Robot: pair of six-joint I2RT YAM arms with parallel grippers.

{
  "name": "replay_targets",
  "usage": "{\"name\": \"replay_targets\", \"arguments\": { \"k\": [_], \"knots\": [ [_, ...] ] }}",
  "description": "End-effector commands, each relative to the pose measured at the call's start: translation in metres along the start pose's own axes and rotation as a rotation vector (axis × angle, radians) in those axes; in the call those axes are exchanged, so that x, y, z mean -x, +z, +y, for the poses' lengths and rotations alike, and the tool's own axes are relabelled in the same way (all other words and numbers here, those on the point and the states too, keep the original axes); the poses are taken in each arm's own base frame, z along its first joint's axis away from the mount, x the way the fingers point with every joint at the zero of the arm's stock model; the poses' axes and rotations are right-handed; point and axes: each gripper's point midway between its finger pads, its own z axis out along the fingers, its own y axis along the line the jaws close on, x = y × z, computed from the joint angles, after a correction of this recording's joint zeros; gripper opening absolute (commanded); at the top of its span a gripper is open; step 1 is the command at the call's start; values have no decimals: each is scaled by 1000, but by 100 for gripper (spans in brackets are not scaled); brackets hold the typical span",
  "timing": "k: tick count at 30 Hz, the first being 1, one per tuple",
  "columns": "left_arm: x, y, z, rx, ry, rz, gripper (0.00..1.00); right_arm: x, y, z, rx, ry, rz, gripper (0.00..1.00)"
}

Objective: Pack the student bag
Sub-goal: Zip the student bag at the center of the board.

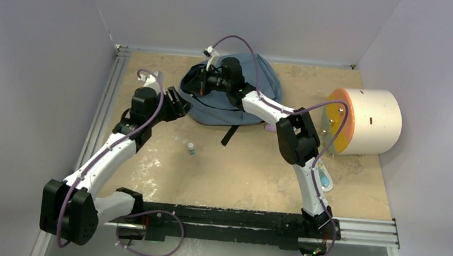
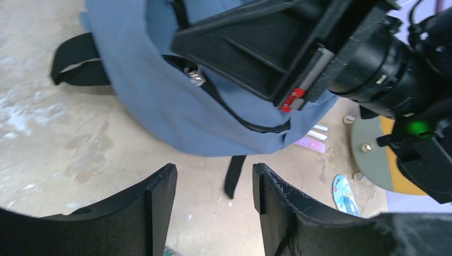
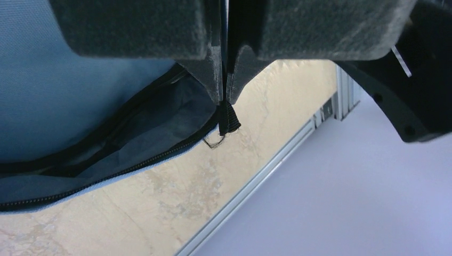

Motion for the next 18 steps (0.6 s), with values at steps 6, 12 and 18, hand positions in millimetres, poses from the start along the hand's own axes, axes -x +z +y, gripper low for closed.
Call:
{"name": "replay_targets", "arguments": {
  "k": [6, 12, 18],
  "knots": [
    [26, 37, -18, 3, -112, -131, 54, 81, -18, 54, 114, -11, -188, 0],
    [29, 56, -1, 122, -227, -159, 55, 79, -19, 58, 134, -4, -175, 0],
    [22, 59, -16, 2, -282, -156, 55, 75, -21, 57, 139, 1, -162, 0]
  ]
}}
